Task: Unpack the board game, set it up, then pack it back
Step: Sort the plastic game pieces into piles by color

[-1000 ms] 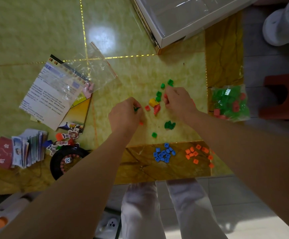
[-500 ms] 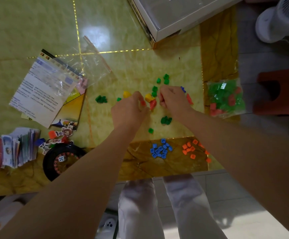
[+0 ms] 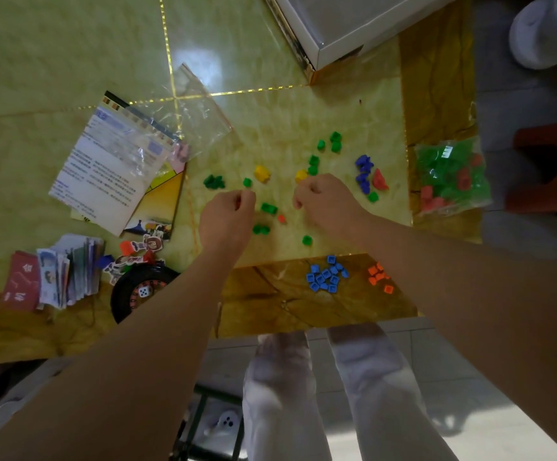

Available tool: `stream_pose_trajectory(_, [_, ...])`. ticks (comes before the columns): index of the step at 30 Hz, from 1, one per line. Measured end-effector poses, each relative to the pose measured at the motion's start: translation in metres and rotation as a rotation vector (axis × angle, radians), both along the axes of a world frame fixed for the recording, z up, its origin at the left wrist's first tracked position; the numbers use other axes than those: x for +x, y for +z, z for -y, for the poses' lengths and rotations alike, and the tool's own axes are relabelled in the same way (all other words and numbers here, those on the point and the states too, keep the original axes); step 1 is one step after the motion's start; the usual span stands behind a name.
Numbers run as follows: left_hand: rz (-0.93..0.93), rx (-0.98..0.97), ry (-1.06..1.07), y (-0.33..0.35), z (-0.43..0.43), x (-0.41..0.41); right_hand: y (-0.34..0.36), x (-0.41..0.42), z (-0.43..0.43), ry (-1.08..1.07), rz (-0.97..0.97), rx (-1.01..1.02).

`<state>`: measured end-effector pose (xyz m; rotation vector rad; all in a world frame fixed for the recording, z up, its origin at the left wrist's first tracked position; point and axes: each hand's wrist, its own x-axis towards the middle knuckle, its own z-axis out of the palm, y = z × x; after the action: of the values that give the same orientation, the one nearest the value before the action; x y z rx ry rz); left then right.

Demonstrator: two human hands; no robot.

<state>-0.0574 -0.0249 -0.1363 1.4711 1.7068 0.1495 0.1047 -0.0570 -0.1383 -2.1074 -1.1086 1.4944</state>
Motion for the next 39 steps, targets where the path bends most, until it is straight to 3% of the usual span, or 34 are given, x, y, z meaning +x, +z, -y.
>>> stream_pose_trajectory(2, [-0.002,-0.001,-0.055,-0.002,0.006,-0.009,0.000,-0.008,0.007,0.174,0.176,0.030])
stream_pose_trajectory(5, [-0.117,0.047,-0.322,-0.008,0.020,-0.020,-0.002,-0.017,0.017,0.360,0.421,0.085])
stream_pose_trajectory(11, [-0.153,0.154,-0.691,-0.016,0.046,-0.025,-0.010,-0.030,0.025,0.522,0.573,0.104])
stream_pose_trajectory(18, [-0.312,0.166,-0.528,-0.022,0.045,-0.028,-0.019,-0.030,0.026,0.463,0.602,0.183])
stream_pose_trajectory(21, [-0.365,0.182,-0.472,-0.020,0.044,-0.033,-0.019,-0.028,0.028,0.258,0.467,0.166])
stream_pose_trajectory(26, [-0.302,0.120,-0.391,-0.018,0.050,-0.037,-0.013,-0.031,0.035,-0.269,-0.091,0.093])
stream_pose_trajectory(29, [-0.208,0.092,-0.373,-0.015,0.056,-0.038,-0.004,-0.035,0.043,-0.439,-0.301,0.040])
stream_pose_trajectory(32, [-0.147,0.062,-0.351,-0.013,0.064,-0.042,0.001,-0.041,0.059,-0.405,-0.410,-0.009])
stream_pose_trajectory(37, [-0.102,-0.014,-0.325,-0.010,0.084,-0.049,0.005,-0.050,0.087,-0.197,-0.279,-0.053])
stream_pose_trajectory(39, [0.055,-0.098,-0.221,-0.009,0.091,-0.048,0.005,-0.054,0.094,-0.134,-0.249,-0.040])
